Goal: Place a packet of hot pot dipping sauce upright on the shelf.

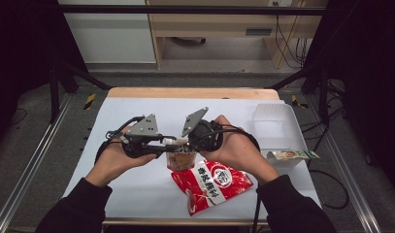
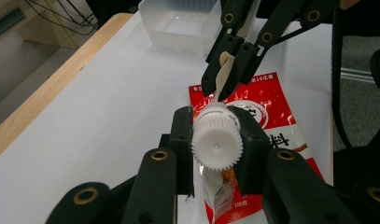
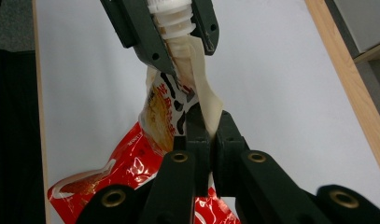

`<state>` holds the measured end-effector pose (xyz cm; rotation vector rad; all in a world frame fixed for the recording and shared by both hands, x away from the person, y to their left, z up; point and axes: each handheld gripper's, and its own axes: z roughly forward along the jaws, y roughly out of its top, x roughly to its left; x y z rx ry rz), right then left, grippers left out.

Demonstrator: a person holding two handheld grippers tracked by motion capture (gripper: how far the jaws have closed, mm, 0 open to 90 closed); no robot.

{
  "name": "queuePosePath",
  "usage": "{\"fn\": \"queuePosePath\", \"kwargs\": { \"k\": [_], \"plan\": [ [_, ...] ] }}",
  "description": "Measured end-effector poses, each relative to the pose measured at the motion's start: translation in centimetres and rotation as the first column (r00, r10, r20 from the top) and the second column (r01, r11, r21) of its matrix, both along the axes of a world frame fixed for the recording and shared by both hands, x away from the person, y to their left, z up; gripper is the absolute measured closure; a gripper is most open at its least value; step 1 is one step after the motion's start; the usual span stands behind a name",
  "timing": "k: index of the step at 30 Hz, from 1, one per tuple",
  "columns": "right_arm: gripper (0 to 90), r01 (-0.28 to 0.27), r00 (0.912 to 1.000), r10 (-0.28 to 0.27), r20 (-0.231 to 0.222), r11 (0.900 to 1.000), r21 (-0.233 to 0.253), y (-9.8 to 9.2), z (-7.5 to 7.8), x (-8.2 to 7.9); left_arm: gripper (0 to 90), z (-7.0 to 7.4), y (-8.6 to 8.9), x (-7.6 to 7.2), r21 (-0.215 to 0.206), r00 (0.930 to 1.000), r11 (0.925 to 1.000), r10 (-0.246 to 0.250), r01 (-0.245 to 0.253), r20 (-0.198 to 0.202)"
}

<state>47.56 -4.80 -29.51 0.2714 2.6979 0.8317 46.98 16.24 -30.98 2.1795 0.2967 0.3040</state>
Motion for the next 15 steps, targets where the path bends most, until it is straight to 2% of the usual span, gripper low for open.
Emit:
{"fn": "queuePosePath", "kwargs": {
  "k": [2,8,9,12,15],
  "plan": [
    [87.9,-0.001,1.0000,0.001,0.009,1.000,-0.002,-0.1,0.3,0.1,69.9,-0.1,0.1,0.0,-0.018,1.0000,0.9998,0.008,-0.008,0.005],
    [87.9,0.030,0.9991,-0.030,0.030,0.999,-0.015,-1.3,1.0,0.5,37.6,0.0,1.0,-0.2,-0.060,0.9972,0.9962,0.066,-0.064,0.035],
    [88.0,0.036,0.9989,-0.036,0.030,0.999,-0.012,-1.5,1.0,0.6,35.6,-0.1,1.2,-0.2,-0.061,0.9965,0.9953,0.078,-0.075,0.033],
    [87.9,0.047,0.9979,-0.046,0.045,0.999,-0.021,-2.4,1.3,0.9,27.9,-0.5,1.7,0.0,-0.022,0.9946,0.9951,0.098,-0.097,0.036],
    [87.9,0.052,0.9974,-0.050,0.052,0.998,-0.027,-3.0,1.4,1.0,21.8,-1.1,2.3,0.1,-0.018,0.9912,0.9919,0.127,-0.126,0.038]
  ]
}}
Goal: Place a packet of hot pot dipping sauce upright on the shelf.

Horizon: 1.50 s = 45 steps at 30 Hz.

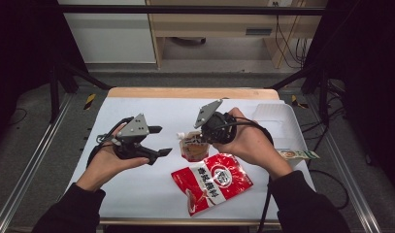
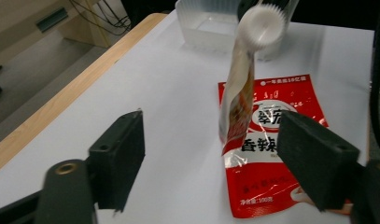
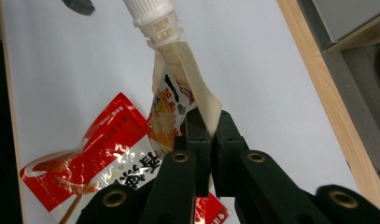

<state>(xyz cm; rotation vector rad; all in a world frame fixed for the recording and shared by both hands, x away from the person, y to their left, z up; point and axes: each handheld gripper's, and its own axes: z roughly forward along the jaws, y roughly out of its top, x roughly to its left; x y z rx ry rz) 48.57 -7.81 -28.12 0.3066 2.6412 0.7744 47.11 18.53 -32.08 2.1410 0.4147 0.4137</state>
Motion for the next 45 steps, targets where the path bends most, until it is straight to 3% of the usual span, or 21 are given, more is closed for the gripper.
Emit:
{"fn": "queuePosePath", "kwargs": {
  "k": [8,16,18,22,24,26,28,29,30,33,35,39,41,43,45],
  "plan": [
    [87.8,0.014,0.9992,-0.014,0.037,1.000,-0.001,-2.1,0.1,-0.2,10.9,-1.9,1.4,-0.3,-0.019,0.9931,0.9929,0.117,-0.117,-0.002],
    [87.7,0.025,0.9960,-0.026,0.086,1.000,0.013,-4.7,1.1,-0.8,7.3,-6.0,3.7,-1.7,-0.051,0.9843,0.9830,0.175,-0.176,-0.025],
    [87.7,0.026,0.9945,-0.027,0.101,1.000,0.018,-5.2,1.4,-0.8,6.6,-7.0,4.3,-2.0,-0.049,0.9820,0.9812,0.185,-0.187,-0.038],
    [87.8,0.024,0.9903,-0.027,0.137,1.000,0.019,-6.4,2.3,-0.7,6.6,-9.0,5.5,-2.5,-0.036,0.9753,0.9748,0.219,-0.220,-0.026],
    [87.8,0.032,0.9881,-0.035,0.149,0.999,0.025,-6.9,2.7,-0.7,8.3,-10.0,6.2,-2.5,0.007,0.9685,0.9685,0.249,-0.249,0.009],
    [87.8,0.041,0.9850,-0.046,0.166,0.999,0.036,-7.6,3.1,-0.7,8.3,-10.4,6.6,-2.4,0.032,0.9618,0.9613,0.273,-0.274,0.021],
    [87.8,0.057,0.9807,-0.065,0.185,0.997,0.048,-8.2,3.4,-0.5,8.4,-10.6,7.1,-2.4,0.023,0.9519,0.9522,0.304,-0.305,0.040],
    [87.7,0.058,0.9785,-0.067,0.195,0.997,0.053,-8.4,3.6,-0.5,8.4,-10.7,7.4,-2.5,0.013,0.9390,0.9409,0.337,-0.338,0.071],
    [87.7,0.065,0.9772,-0.077,0.198,0.996,0.065,-8.7,3.7,-0.4,8.8,-10.8,7.7,-2.6,0.007,0.9307,0.9351,0.352,-0.354,0.100],
    [87.8,0.081,0.9735,-0.095,0.208,0.994,0.076,-9.6,3.8,-0.2,8.7,-11.3,8.7,-2.9,0.019,0.9233,0.9270,0.371,-0.374,0.100],
    [87.7,0.090,0.9709,-0.104,0.216,0.993,0.076,-10.2,4.0,0.0,8.4,-11.6,9.0,-3.1,0.018,0.9224,0.9242,0.379,-0.381,0.072],
    [87.5,0.107,0.9676,-0.125,0.220,0.990,0.090,-11.5,4.1,0.3,8.0,-12.3,9.3,-4.0,0.085,0.9333,0.9312,0.347,-0.354,0.093],
    [87.5,0.115,0.9656,-0.135,0.223,0.989,0.097,-12.3,4.1,0.5,7.9,-12.3,9.3,-4.5,0.090,0.9361,0.9333,0.340,-0.348,0.090],
    [87.6,0.129,0.9639,-0.149,0.221,0.986,0.103,-13.1,4.1,0.6,7.9,-12.1,9.5,-4.7,0.079,0.9346,0.9331,0.343,-0.351,0.093],
    [87.6,0.149,0.9604,-0.170,0.220,0.983,0.112,-14.0,4.0,0.8,7.9,-12.1,9.7,-4.6,0.061,0.9274,0.9278,0.361,-0.368,0.096]
  ]
}}
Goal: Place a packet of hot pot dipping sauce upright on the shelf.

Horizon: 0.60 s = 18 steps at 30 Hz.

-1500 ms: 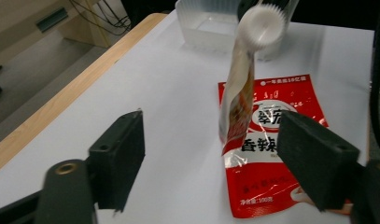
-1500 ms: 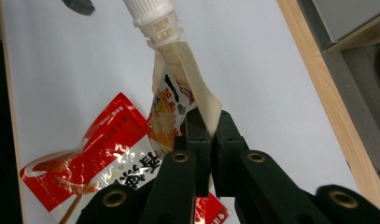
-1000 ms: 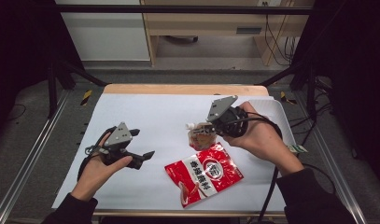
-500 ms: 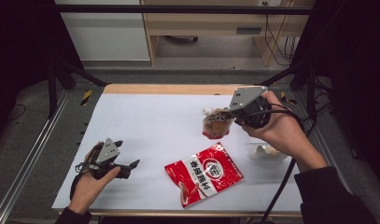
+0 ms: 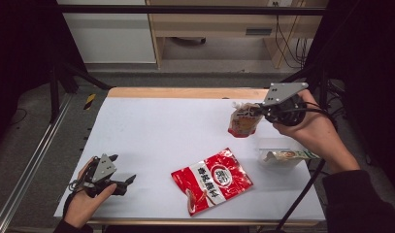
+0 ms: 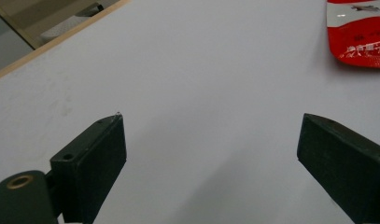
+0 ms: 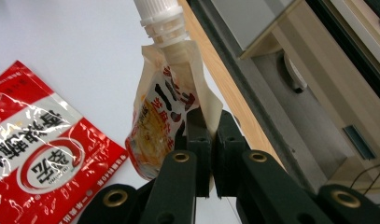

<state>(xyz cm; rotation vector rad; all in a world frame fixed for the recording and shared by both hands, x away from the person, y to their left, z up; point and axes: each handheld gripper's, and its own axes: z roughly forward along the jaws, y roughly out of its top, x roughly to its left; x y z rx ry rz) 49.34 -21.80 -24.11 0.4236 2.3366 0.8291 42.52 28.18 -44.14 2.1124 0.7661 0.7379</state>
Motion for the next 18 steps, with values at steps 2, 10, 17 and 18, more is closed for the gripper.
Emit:
{"fn": "queuePosePath", "kwargs": {
  "k": [2,10,17,18],
  "plan": [
    [87.6,0.021,0.9998,-0.021,-0.003,1.000,-0.007,-1.0,-0.2,0.1,7.9,-0.1,0.2,0.0,-0.010,0.9997,0.9998,0.020,-0.020,-0.012],
    [87.6,0.072,0.9970,-0.072,-0.027,0.997,-0.013,-4.1,-1.0,0.2,7.9,-0.1,0.2,0.2,-0.008,0.9997,0.9996,0.026,-0.026,-0.001],
    [87.6,0.089,0.9942,-0.091,-0.059,0.996,-0.026,-6.1,-2.3,0.4,7.8,0.0,0.6,0.2,-0.024,0.9991,0.9989,0.040,-0.041,-0.013],
    [87.6,0.090,0.9940,-0.092,-0.060,0.996,-0.023,-6.3,-2.4,0.3,7.9,0.1,0.7,0.3,-0.026,0.9990,0.9987,0.043,-0.044,-0.013]
  ]
}}
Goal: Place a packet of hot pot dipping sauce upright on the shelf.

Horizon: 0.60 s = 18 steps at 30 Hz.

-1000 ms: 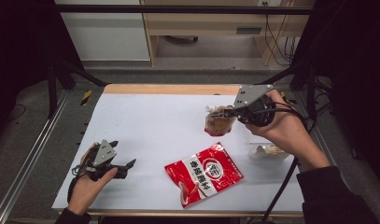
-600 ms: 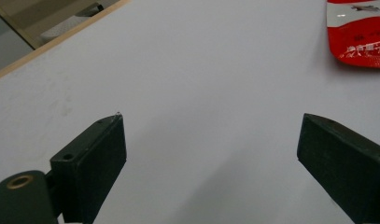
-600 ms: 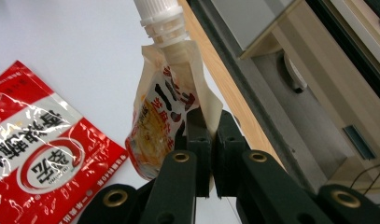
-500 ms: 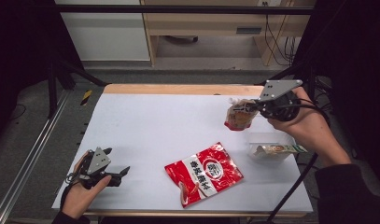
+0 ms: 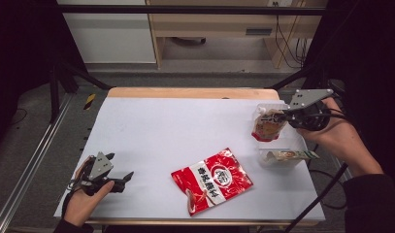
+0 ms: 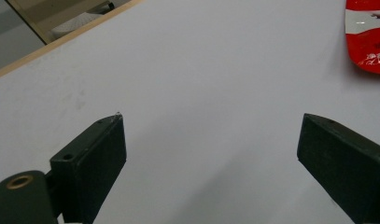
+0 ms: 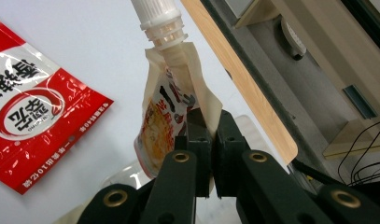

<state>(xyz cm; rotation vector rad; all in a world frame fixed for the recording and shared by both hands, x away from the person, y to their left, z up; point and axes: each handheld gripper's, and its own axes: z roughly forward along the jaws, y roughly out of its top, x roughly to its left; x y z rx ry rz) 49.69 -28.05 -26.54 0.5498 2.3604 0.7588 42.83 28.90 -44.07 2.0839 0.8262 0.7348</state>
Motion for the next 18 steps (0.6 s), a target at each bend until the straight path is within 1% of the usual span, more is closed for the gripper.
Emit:
{"fn": "queuePosePath", "kwargs": {
  "k": [5,10,15,18],
  "plan": [
    [87.6,0.007,0.9999,-0.007,-0.014,1.000,0.007,-1.0,-0.8,0.0,7.9,0.0,0.1,0.2,-0.016,0.9999,0.9998,0.012,-0.012,-0.001],
    [87.6,0.021,0.9993,-0.021,-0.032,1.000,0.010,-1.7,-1.8,0.0,7.9,-0.1,0.2,0.1,-0.007,0.9999,0.9999,0.010,-0.010,-0.005],
    [87.6,0.029,0.9984,-0.028,-0.049,1.000,0.009,-2.1,-2.8,0.3,7.9,-0.1,0.3,0.1,-0.017,0.9999,0.9997,0.017,-0.017,-0.001],
    [87.6,0.037,0.9977,-0.037,-0.058,0.999,0.004,-2.2,-3.4,0.6,7.9,-0.1,0.3,0.1,-0.007,0.9999,0.9999,0.013,-0.013,-0.006]
  ]
}}
